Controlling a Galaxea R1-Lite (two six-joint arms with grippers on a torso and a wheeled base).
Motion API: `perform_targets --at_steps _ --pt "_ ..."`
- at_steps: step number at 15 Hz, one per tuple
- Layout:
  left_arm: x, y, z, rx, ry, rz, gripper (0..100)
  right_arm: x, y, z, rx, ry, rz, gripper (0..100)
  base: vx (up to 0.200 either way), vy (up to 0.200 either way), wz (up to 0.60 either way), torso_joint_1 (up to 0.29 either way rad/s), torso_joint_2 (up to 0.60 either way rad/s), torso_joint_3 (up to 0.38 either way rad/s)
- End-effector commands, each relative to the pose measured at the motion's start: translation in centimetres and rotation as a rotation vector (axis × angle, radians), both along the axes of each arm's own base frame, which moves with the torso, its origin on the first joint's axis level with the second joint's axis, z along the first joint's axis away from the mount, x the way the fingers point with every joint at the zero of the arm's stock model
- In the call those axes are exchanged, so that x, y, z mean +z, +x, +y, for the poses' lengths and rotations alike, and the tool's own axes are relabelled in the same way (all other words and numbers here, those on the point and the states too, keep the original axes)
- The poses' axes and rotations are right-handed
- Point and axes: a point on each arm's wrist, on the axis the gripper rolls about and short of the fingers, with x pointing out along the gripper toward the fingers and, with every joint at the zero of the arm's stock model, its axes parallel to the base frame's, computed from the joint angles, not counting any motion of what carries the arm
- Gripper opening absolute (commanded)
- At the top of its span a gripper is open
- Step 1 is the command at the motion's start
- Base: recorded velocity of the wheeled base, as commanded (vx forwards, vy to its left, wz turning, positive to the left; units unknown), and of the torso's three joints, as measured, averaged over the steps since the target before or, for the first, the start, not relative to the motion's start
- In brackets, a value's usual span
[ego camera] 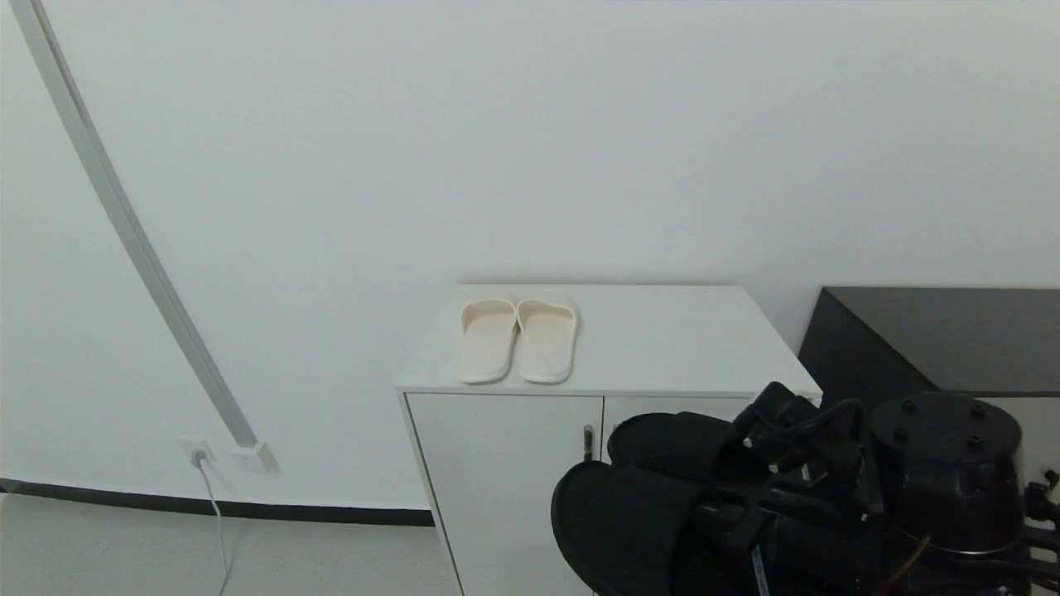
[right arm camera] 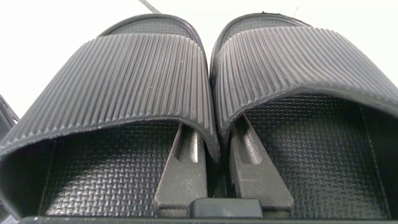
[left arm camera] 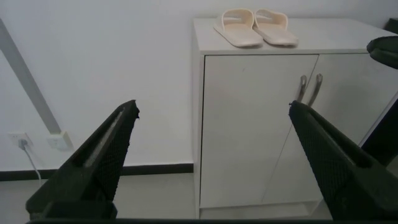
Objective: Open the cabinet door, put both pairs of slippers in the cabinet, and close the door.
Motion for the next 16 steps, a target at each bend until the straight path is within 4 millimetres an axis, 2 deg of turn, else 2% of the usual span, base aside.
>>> perform_targets --at_steps 1,16 --pt "0.00 0.01 0.00 0.000 0.000 0.001 100 -0.06 -0.11 0.08 0.005 -0.001 0.000 0 0.000 0.000 0.00 -0.159 0.37 0.212" --pt "0.00 0.01 0.00 -0.001 0.000 0.001 100 -0.34 -0.24 0.06 0.011 -0.008 0.008 0 0.000 0.000 0.00 -0.209 0.51 0.301"
